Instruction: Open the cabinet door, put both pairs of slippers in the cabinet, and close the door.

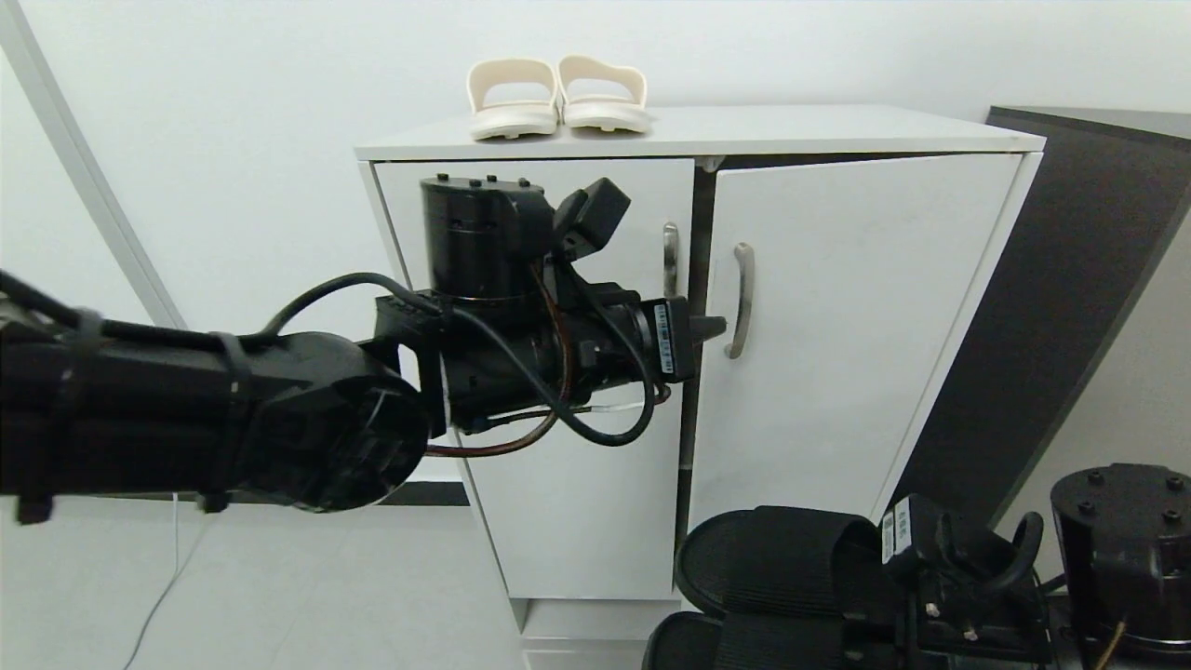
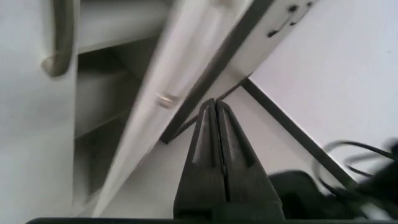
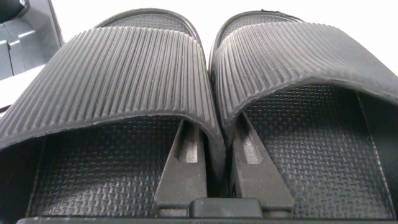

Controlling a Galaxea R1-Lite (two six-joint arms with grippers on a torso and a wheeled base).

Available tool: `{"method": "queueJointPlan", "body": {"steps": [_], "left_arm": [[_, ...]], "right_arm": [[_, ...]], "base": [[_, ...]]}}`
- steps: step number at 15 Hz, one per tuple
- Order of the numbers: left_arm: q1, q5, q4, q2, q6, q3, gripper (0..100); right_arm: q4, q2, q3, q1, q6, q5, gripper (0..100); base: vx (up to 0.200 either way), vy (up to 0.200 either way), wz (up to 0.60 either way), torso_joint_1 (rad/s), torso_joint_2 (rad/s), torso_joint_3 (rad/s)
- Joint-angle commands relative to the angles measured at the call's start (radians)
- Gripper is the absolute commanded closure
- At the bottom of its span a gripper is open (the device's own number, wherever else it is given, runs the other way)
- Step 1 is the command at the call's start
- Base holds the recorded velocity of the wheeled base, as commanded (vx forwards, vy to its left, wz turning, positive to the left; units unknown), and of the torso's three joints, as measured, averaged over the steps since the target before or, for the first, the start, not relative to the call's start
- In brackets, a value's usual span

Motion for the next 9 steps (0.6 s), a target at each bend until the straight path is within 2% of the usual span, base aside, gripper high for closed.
{"method": "queueJointPlan", "body": {"steps": [1,4,9], "left_arm": [[0.005,0.005,-0.004,-0.081,-0.003,0.033,100],[0.056,-0.002,-0.021,-0.038,-0.005,-0.006,100],[0.09,-0.002,-0.024,0.119,-0.006,-0.202,100]], "right_arm": [[0.0,-0.003,0.0,0.0,-0.002,-0.001,100],[0.0,-0.003,0.0,0.0,-0.002,-0.002,100],[-0.001,-0.003,0.005,0.0,-0.025,-0.002,100]], "base": [[0.0,0.0,0.0,0.0,0.0,0.0],[0.0,0.0,0.0,0.0,0.0,0.0],[0.0,0.0,0.0,0.0,0.0,0.0]]}}
